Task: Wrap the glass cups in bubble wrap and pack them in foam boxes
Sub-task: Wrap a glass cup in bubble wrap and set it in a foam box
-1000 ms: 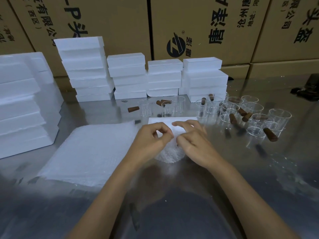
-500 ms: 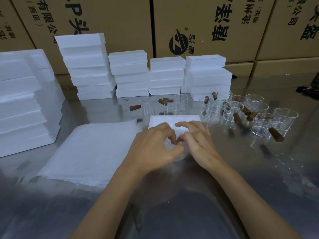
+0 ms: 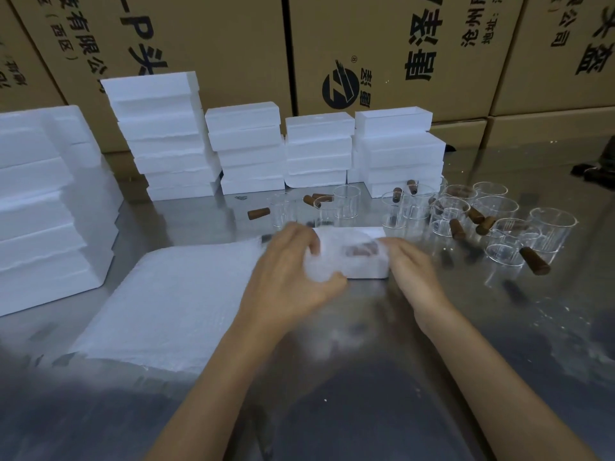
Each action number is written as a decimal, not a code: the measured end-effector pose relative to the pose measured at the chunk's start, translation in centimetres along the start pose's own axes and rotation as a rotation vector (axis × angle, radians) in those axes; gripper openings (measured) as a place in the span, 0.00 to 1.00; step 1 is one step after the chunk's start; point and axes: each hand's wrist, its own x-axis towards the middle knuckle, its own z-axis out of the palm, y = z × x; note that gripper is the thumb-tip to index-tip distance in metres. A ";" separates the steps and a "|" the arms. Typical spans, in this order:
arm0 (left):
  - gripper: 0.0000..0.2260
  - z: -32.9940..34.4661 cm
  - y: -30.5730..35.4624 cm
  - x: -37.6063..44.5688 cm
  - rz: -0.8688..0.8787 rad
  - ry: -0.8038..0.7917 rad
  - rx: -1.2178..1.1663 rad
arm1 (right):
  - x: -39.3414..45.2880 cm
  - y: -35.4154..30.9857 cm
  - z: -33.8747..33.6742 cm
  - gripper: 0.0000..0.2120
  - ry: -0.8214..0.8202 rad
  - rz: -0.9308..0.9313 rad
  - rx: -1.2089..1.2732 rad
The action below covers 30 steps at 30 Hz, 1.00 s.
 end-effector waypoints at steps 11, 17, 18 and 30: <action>0.25 0.4 -2.0 0.0 -0.040 -0.013 -0.045 | -0.1 0.1 -0.1 0.04 -0.095 0.031 -0.086; 0.24 1.3 -3.2 -0.4 -0.092 -0.226 0.095 | -0.3 -0.1 -0.2 0.02 -0.074 0.054 -0.085; 0.24 1.4 -3.2 -0.3 -0.116 -0.235 0.074 | -0.3 -0.2 -0.2 0.02 -0.078 0.058 -0.082; 0.27 2.3 -3.6 -0.2 -0.178 -0.252 -0.025 | -0.5 -0.3 -0.2 0.04 -0.048 0.028 -0.052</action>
